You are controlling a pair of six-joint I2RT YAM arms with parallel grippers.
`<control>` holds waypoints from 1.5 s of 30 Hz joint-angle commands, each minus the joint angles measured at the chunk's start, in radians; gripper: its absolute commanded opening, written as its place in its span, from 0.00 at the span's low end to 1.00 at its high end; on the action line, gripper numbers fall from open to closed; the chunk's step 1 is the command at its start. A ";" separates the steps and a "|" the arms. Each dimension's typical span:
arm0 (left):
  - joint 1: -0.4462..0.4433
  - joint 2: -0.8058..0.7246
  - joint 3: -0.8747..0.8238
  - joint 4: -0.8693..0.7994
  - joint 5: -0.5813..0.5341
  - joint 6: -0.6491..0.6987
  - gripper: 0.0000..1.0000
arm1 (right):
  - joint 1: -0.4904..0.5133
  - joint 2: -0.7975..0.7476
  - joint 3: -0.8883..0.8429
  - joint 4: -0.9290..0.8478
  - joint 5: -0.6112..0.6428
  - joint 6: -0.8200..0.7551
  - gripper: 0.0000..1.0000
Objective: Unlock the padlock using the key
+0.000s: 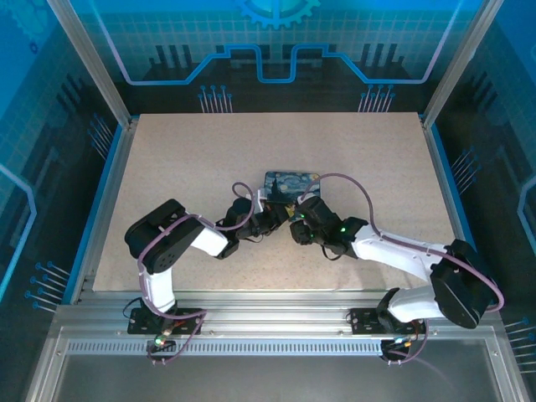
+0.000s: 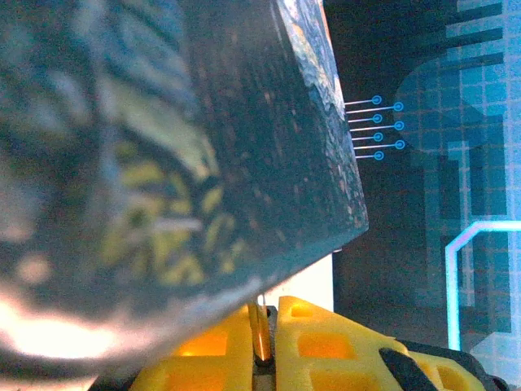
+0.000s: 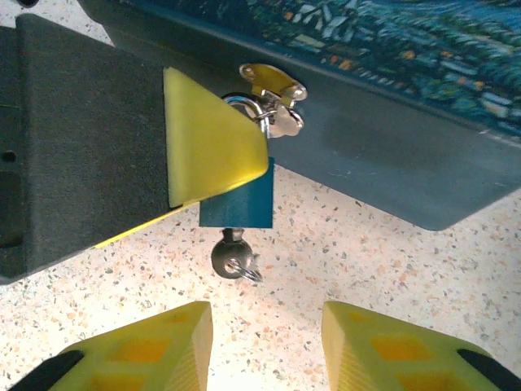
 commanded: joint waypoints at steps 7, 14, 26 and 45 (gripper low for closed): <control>0.003 0.020 -0.015 -0.004 -0.012 0.050 0.00 | -0.030 -0.043 -0.059 0.010 -0.023 0.056 0.42; 0.003 0.023 -0.030 -0.049 -0.027 0.060 0.01 | -0.064 -0.033 -0.089 0.060 -0.079 0.083 0.40; 0.003 0.001 -0.045 -0.066 -0.032 0.051 0.24 | -0.134 0.097 -0.044 0.144 -0.191 0.095 0.32; 0.014 -0.136 -0.095 -0.144 -0.048 0.100 0.30 | -0.109 0.142 0.012 0.110 -0.136 0.067 0.39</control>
